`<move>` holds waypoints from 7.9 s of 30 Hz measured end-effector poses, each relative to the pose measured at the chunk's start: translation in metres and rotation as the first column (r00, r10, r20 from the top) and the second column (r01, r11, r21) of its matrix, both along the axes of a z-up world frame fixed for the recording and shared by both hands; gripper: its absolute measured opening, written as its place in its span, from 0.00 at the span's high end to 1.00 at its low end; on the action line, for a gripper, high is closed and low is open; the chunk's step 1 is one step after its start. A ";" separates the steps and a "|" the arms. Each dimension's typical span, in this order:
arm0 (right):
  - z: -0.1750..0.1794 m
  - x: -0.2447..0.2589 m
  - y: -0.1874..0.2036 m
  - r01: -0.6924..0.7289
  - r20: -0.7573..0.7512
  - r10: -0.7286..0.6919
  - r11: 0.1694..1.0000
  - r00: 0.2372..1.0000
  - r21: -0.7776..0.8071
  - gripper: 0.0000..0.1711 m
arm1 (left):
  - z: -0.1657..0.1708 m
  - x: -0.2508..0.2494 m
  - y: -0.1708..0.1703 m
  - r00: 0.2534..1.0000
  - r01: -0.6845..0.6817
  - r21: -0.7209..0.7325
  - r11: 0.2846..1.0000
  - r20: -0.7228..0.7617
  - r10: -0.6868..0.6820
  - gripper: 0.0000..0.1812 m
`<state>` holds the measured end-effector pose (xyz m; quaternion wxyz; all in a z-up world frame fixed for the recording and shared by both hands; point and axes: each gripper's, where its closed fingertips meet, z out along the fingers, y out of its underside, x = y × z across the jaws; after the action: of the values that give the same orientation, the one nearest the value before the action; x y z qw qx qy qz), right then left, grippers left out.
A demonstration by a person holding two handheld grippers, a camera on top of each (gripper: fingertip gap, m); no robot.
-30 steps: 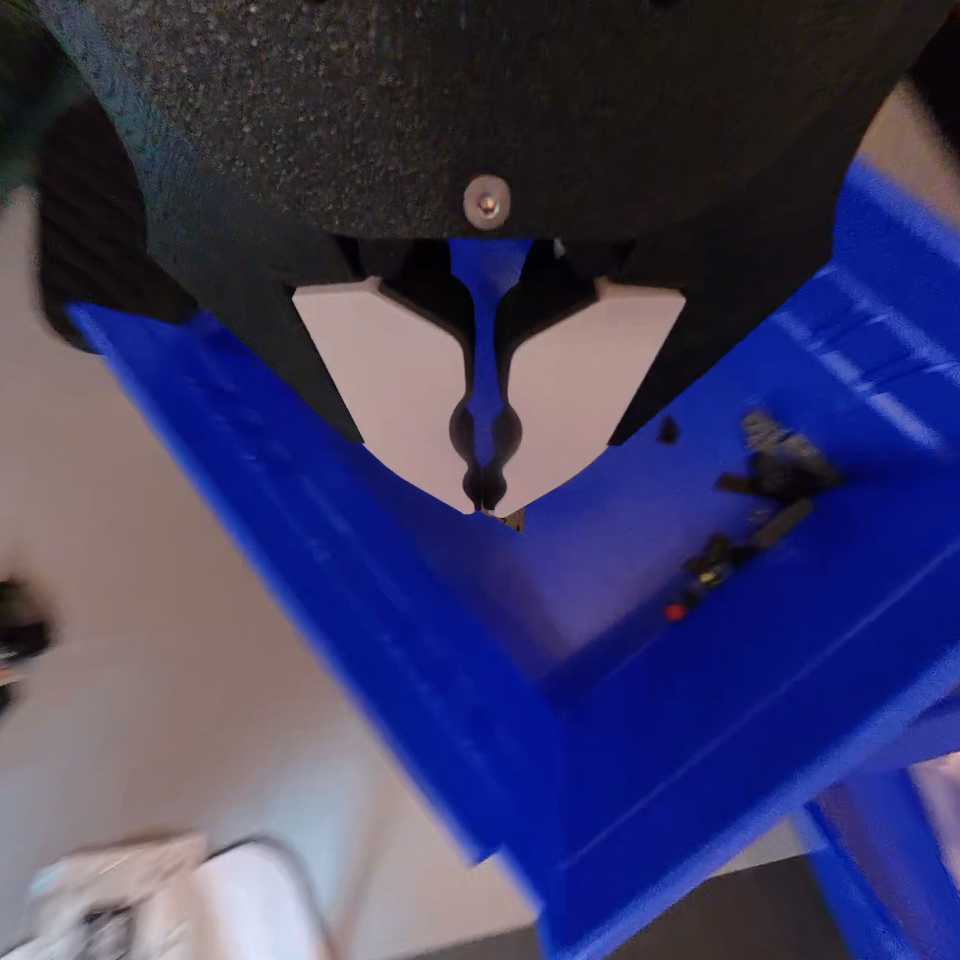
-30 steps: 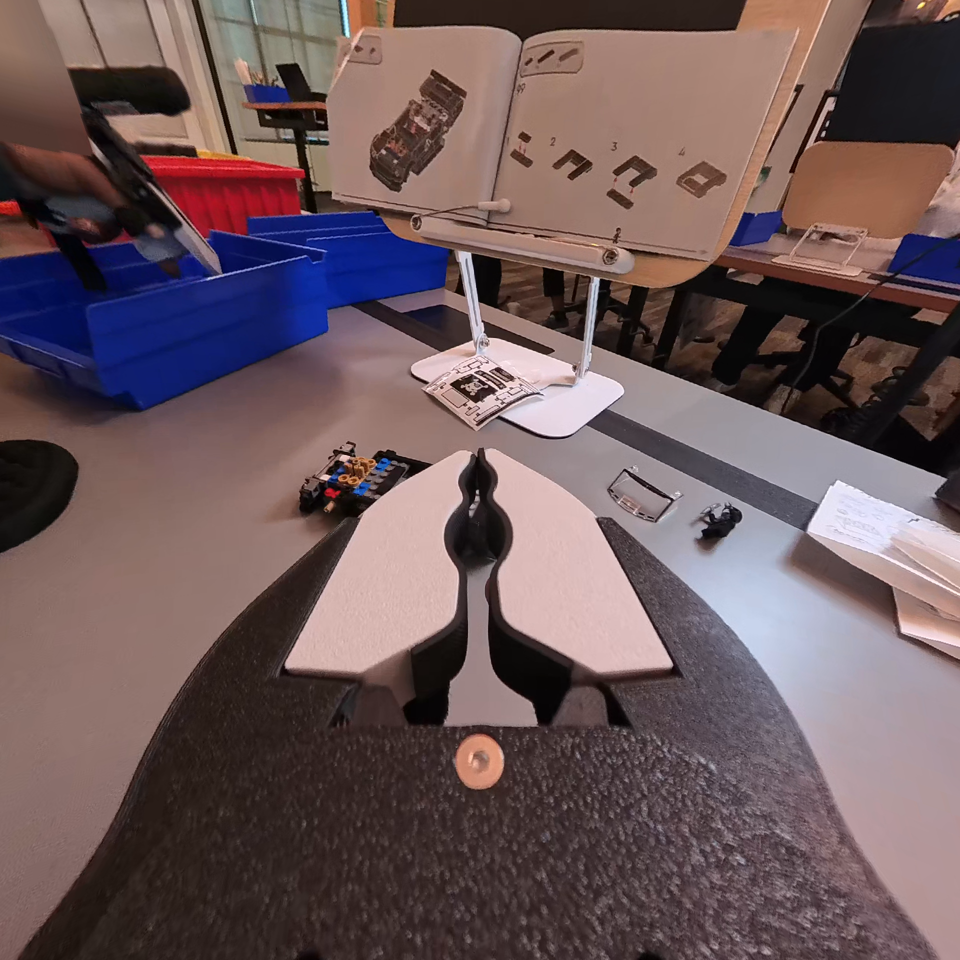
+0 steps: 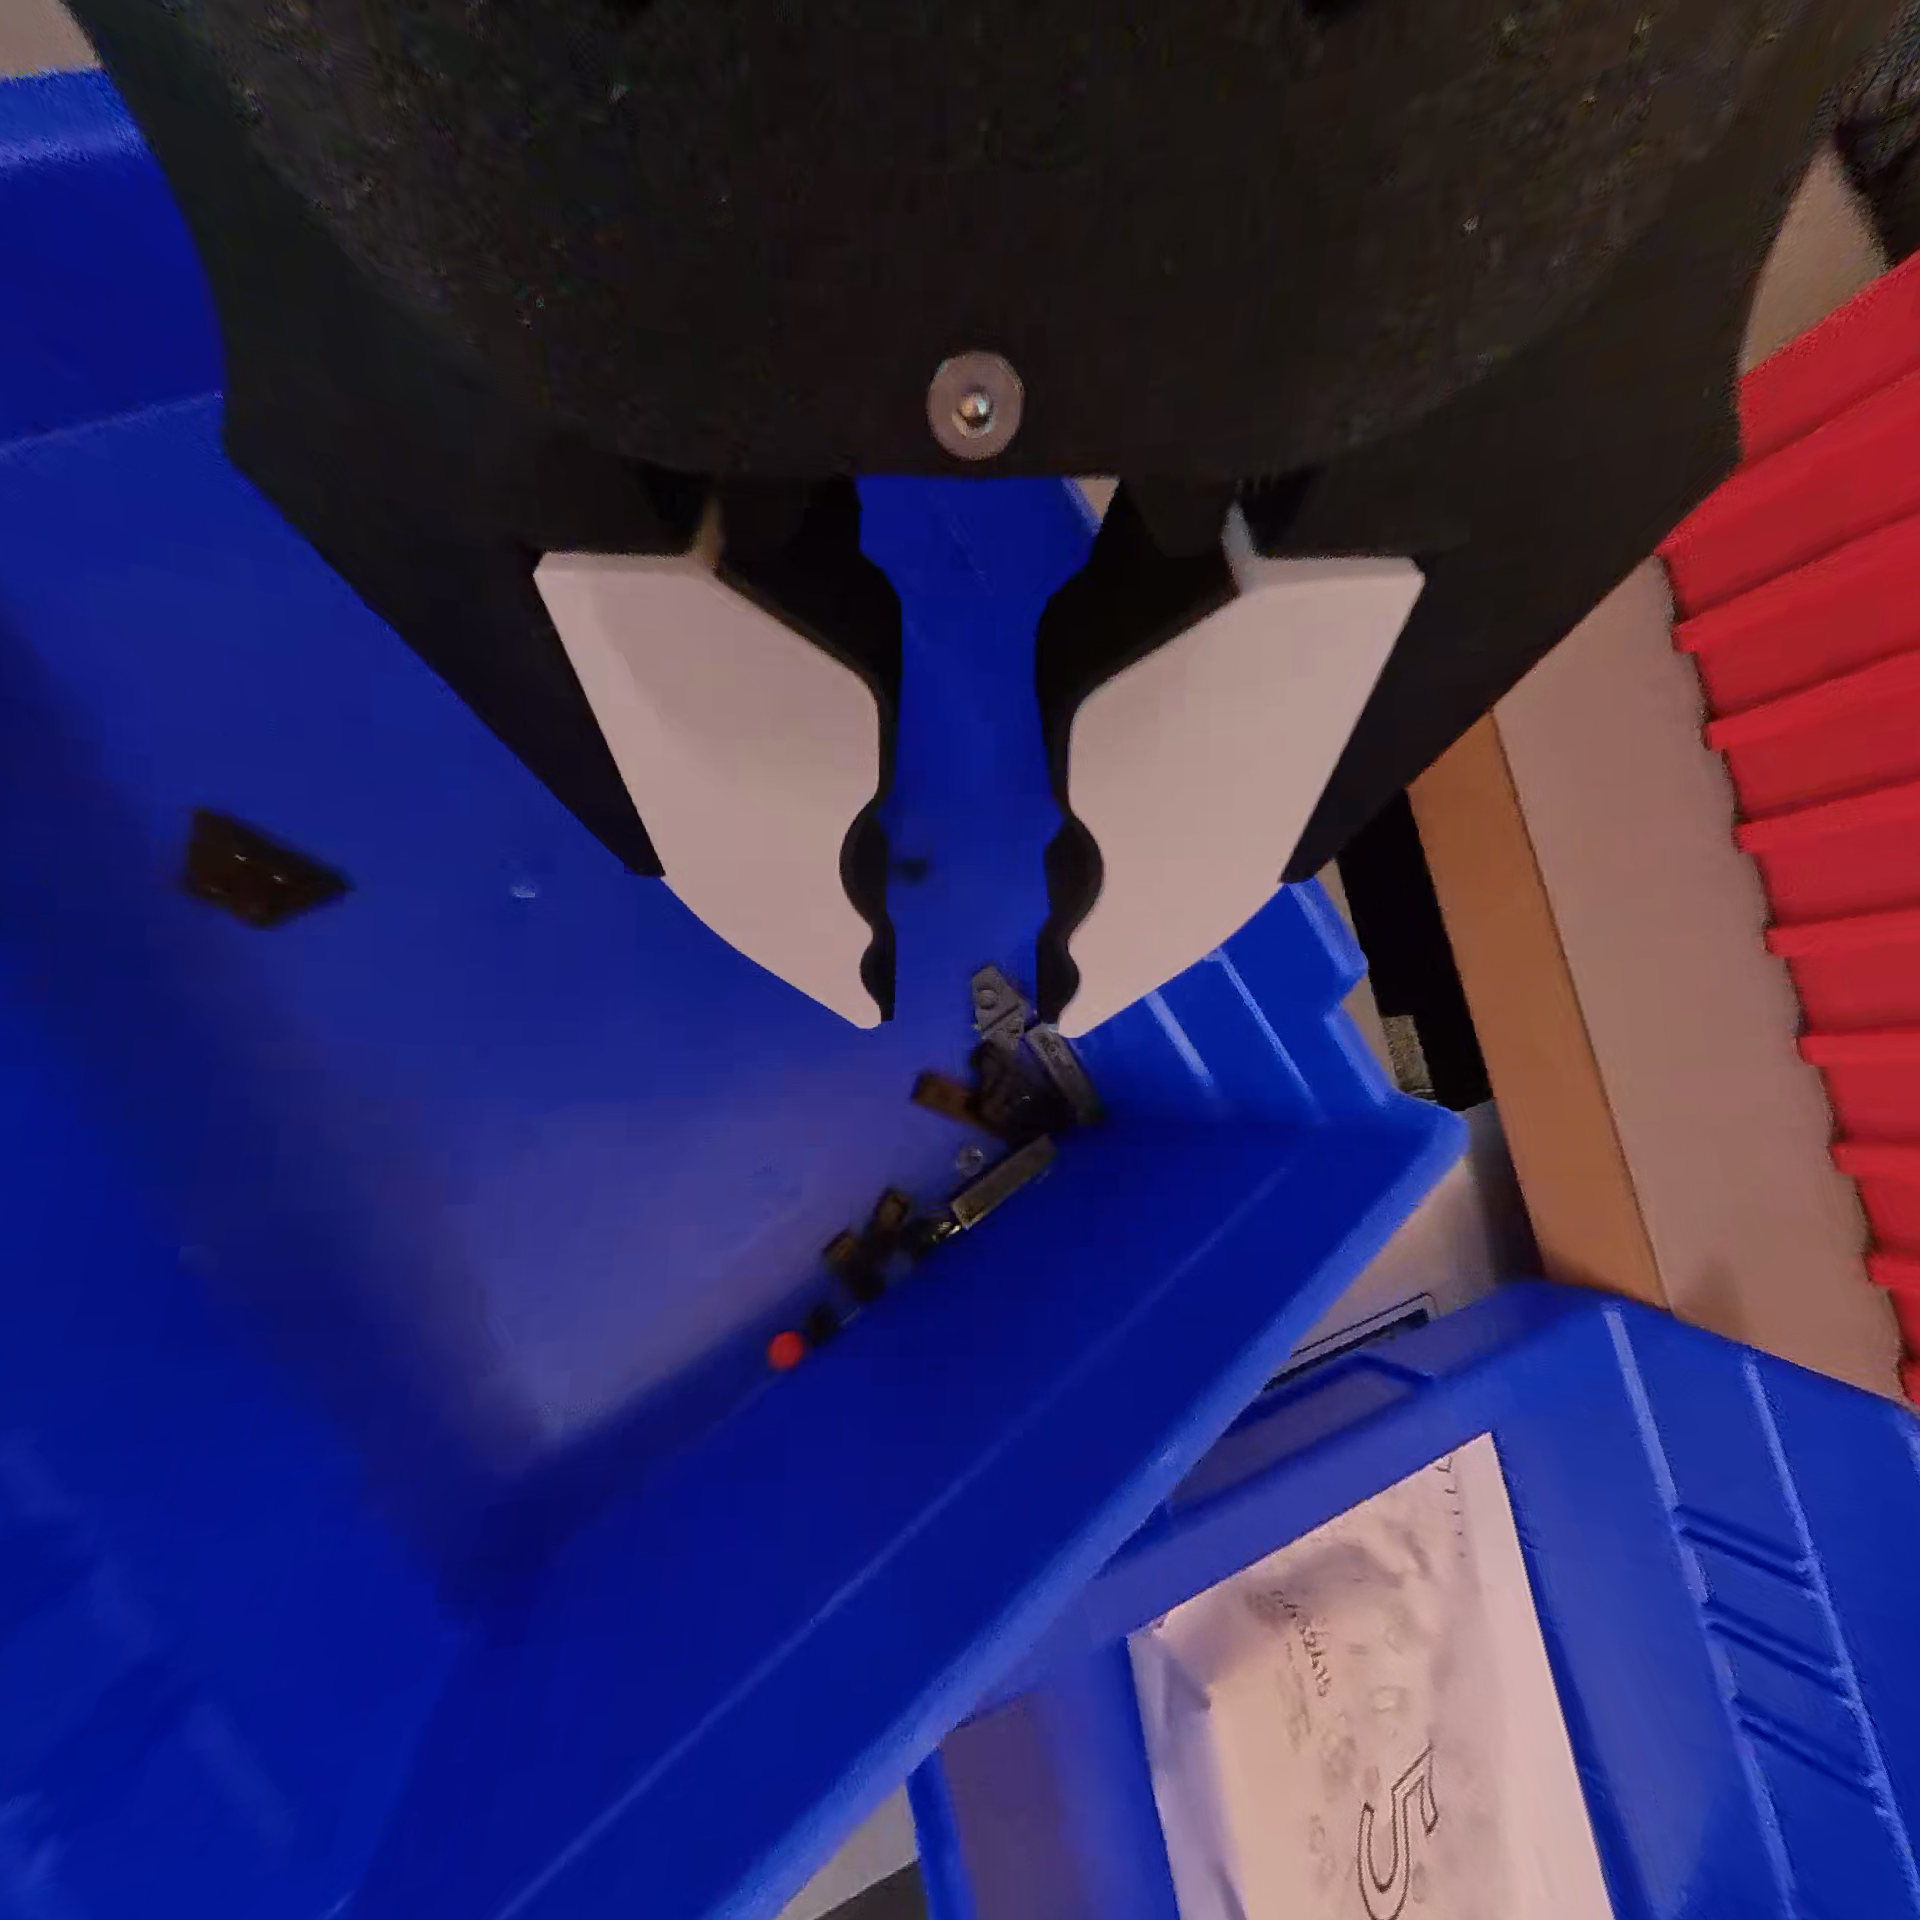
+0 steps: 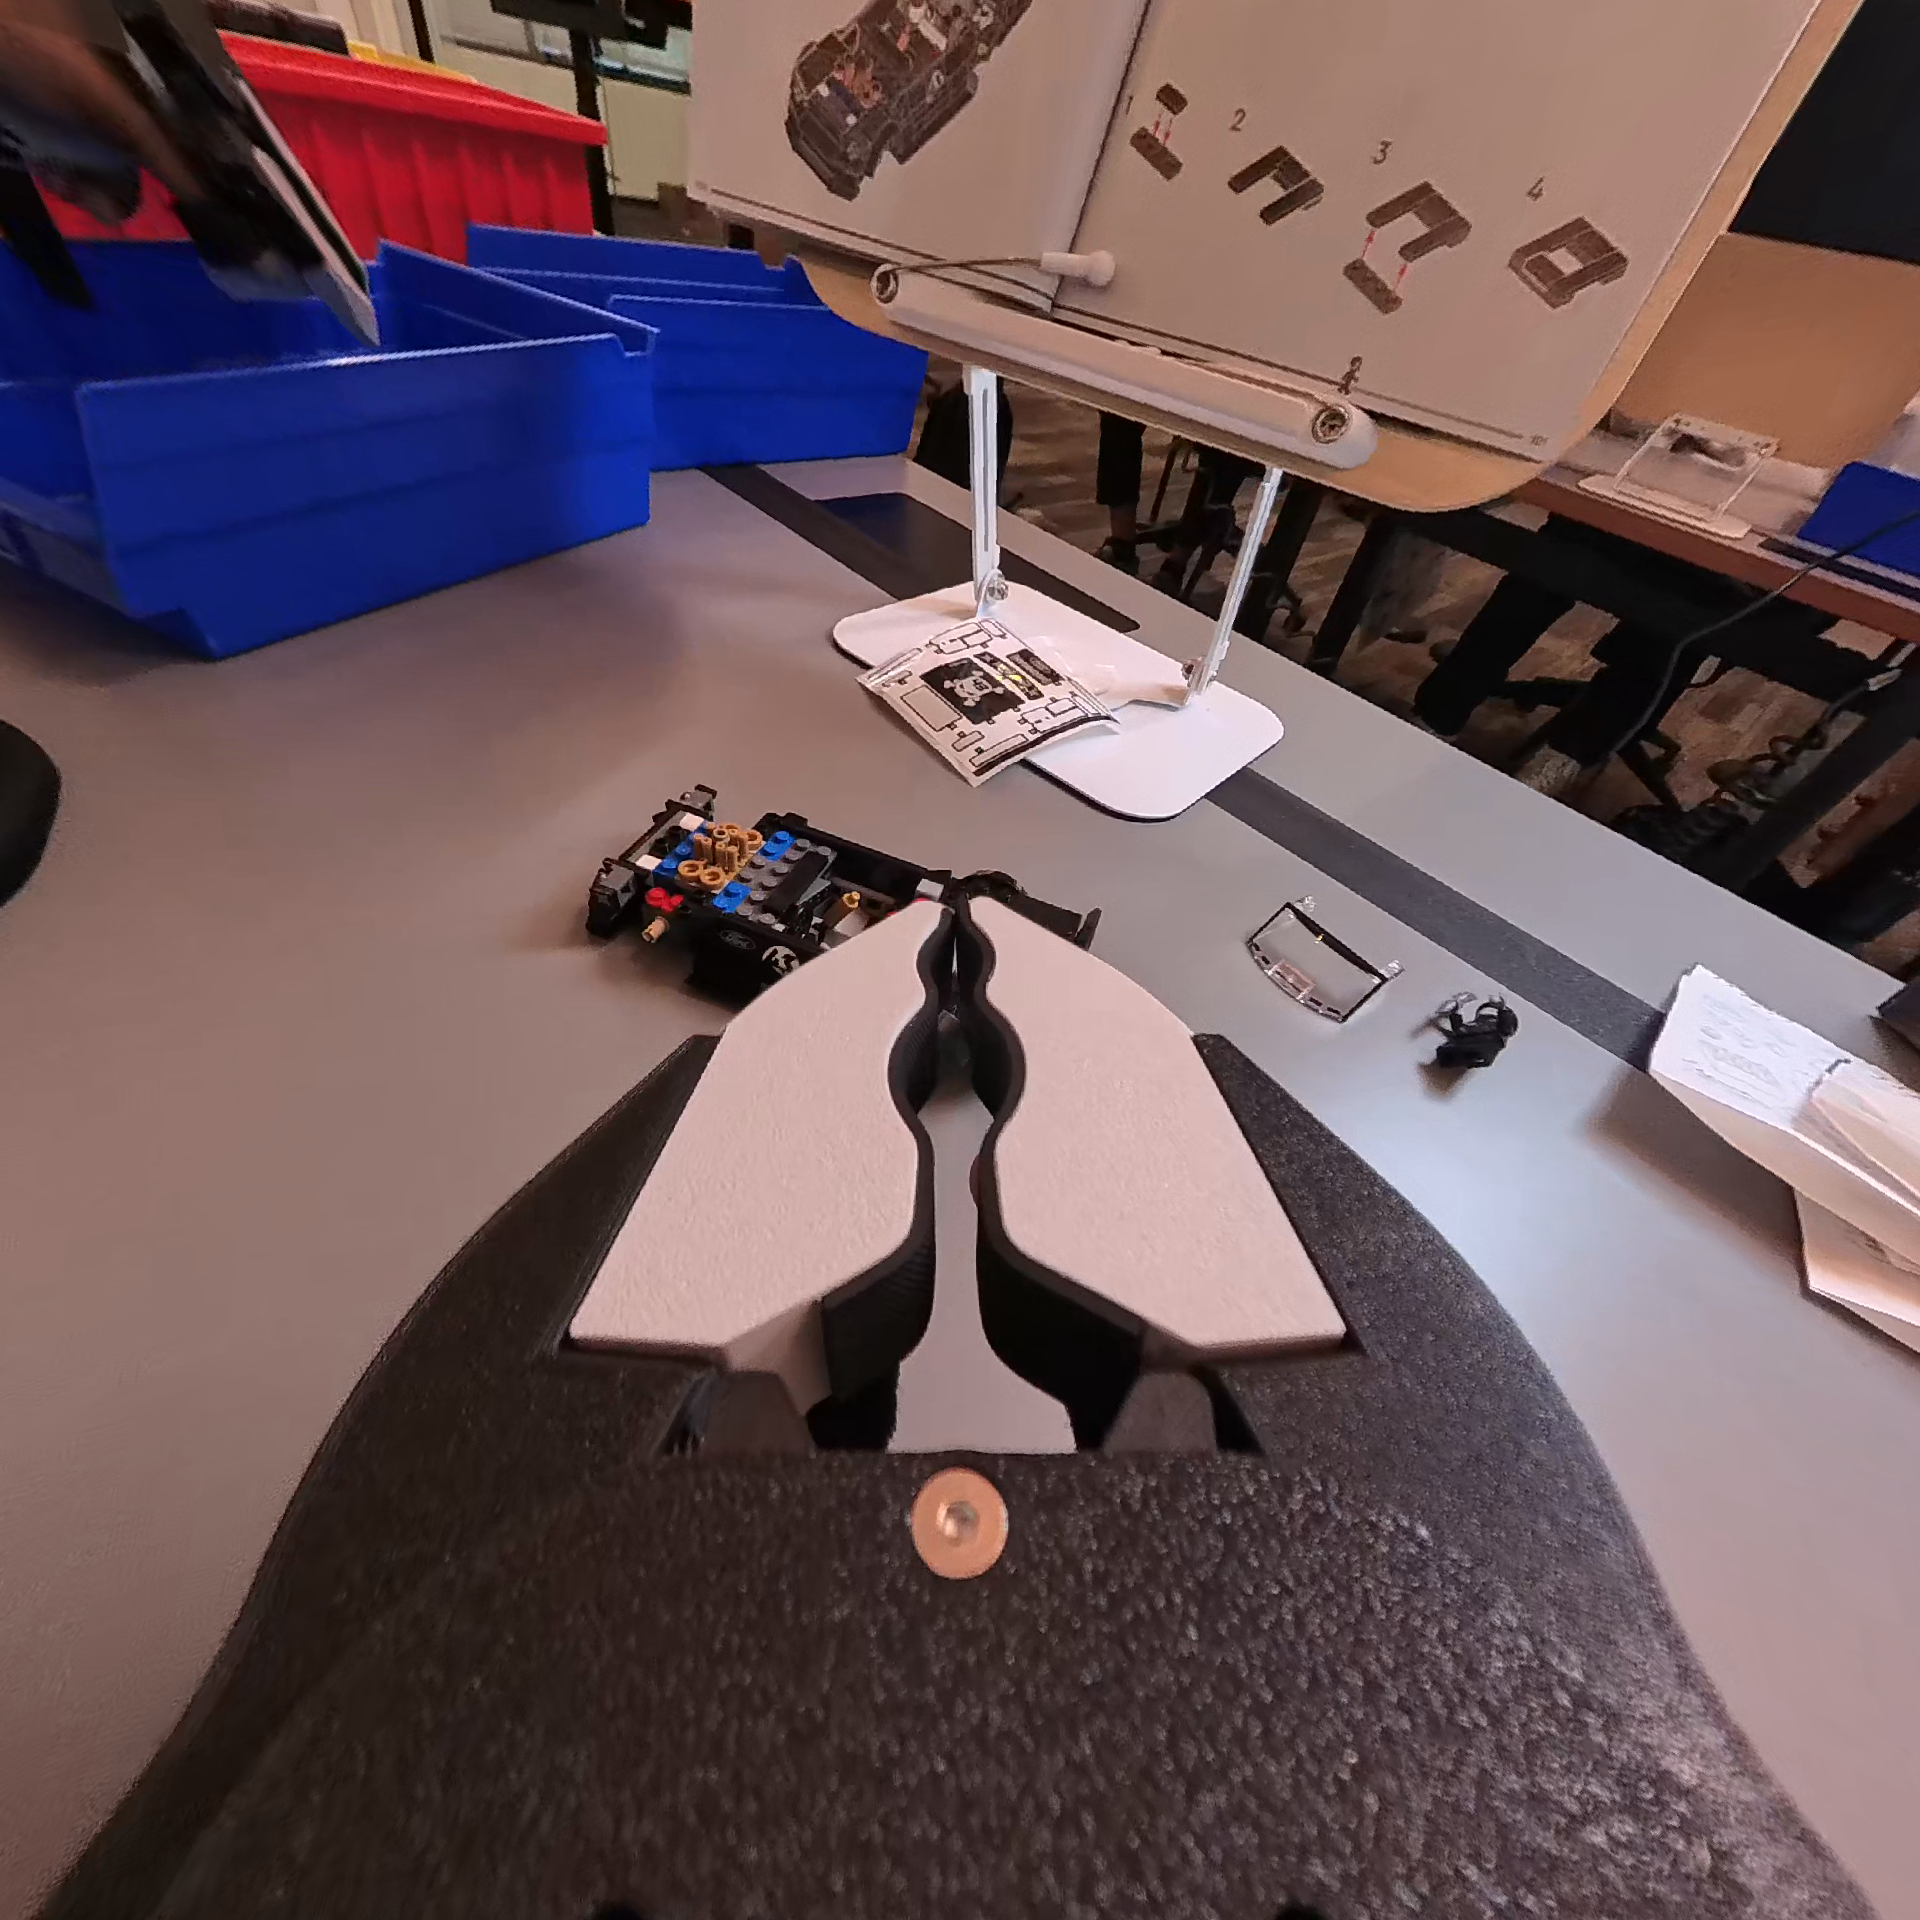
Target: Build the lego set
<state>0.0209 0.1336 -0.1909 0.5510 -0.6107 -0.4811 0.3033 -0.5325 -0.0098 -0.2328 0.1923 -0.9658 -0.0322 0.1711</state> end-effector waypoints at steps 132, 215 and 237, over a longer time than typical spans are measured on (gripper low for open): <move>-0.011 -0.010 -0.008 0.007 0.087 -0.013 0.998 0.996 0.069 1.00 | 0.005 0.285 0.002 0.861 0.490 0.339 0.803 -0.045 -0.507 0.79; 0.005 0.013 0.019 0.174 -0.030 -0.172 0.981 0.985 0.084 0.98 | 0.077 0.194 -0.007 0.249 0.581 0.516 0.629 0.623 -0.741 0.94; -0.006 0.006 0.022 0.183 0.010 -0.185 0.979 0.983 0.093 0.98 | 0.099 0.252 0.016 0.460 0.636 0.651 0.414 0.111 -0.881 0.94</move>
<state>0.0266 0.1552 -0.1971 0.5994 -0.6296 -0.4412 0.2230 -0.2803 0.0066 -0.1334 0.4907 -0.7839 0.3363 -0.1780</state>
